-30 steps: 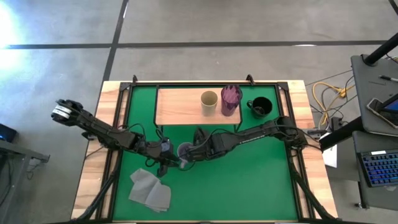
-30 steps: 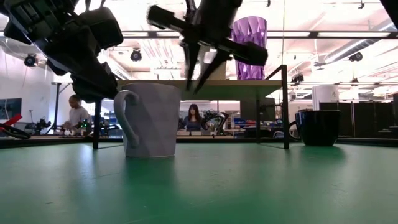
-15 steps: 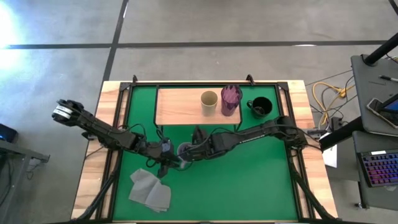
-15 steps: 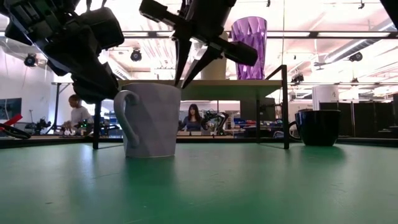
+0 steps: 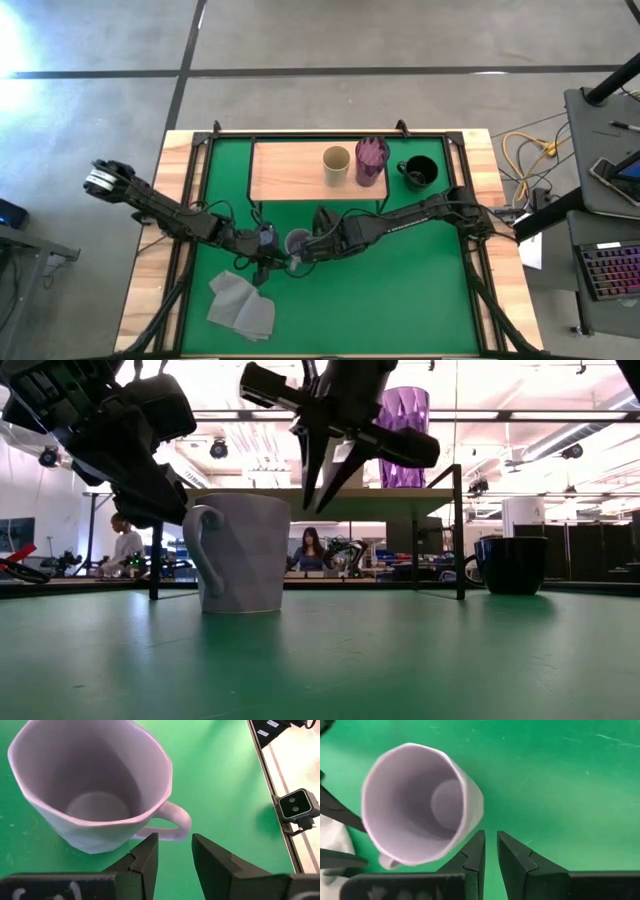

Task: Stack small to large cups/mugs on shelf
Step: Put the purple mug on the shelf

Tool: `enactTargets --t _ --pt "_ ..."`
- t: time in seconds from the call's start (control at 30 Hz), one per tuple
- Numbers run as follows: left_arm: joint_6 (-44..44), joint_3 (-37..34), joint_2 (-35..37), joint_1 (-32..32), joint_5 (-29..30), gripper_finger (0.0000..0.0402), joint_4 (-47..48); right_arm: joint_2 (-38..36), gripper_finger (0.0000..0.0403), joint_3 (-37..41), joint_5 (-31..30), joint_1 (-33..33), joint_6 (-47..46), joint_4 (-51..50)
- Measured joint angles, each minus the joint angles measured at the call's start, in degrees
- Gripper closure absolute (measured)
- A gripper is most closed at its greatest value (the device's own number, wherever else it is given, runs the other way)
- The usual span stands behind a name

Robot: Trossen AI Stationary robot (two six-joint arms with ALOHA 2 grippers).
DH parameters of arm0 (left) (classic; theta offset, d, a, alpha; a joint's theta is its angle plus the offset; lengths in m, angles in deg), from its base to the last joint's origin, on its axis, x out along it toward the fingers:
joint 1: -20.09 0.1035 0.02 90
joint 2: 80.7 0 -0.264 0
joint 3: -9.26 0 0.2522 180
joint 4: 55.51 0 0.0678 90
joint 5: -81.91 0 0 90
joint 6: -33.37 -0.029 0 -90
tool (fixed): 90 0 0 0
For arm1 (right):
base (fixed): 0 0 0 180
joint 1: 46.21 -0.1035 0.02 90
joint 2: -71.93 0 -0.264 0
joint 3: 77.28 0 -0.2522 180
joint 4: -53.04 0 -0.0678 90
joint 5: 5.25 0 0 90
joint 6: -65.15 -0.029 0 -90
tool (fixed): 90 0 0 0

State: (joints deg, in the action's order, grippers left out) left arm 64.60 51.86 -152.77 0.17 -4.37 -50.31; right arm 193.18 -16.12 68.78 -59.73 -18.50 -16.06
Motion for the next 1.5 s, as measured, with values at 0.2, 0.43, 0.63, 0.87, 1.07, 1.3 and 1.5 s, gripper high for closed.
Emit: enactTargets --t 0.2,0.43,0.63,0.87,1.07,1.3,1.5 --pt "-0.3 -0.1 0.0 0.0 0.1 0.0297 -1.5 0.0 0.0360 0.1 -0.1 0.7 1.7 0.9" --pt "-1.8 0.1 0.0 0.1 0.2 0.0297 -1.9 0.0 0.0360 0.1 -0.4 1.4 3.4 3.6" --pt "-1.8 0.1 -1.3 0.0 -0.1 0.0297 -2.0 0.0 0.0360 0.1 -0.7 2.0 4.2 6.0" --pt "-1.7 1.3 -5.2 0.1 -0.5 0.0297 -5.4 0.1 0.0360 0.2 -2.0 2.3 4.8 5.9" --pt "-2.1 1.3 -3.7 0.1 -0.8 0.0297 -4.9 0.1 0.0360 0.2 -3.6 2.3 4.3 2.5" --pt "-1.7 1.1 7.2 -0.1 0.4 0.0297 8.9 0.1 0.0360 0.2 -5.2 1.4 3.2 -0.6" --pt "3.8 1.2 16.0 1.7 6.4 0.0297 20.1 0.0 0.0342 0.2 -5.7 0.3 1.5 -1.7"
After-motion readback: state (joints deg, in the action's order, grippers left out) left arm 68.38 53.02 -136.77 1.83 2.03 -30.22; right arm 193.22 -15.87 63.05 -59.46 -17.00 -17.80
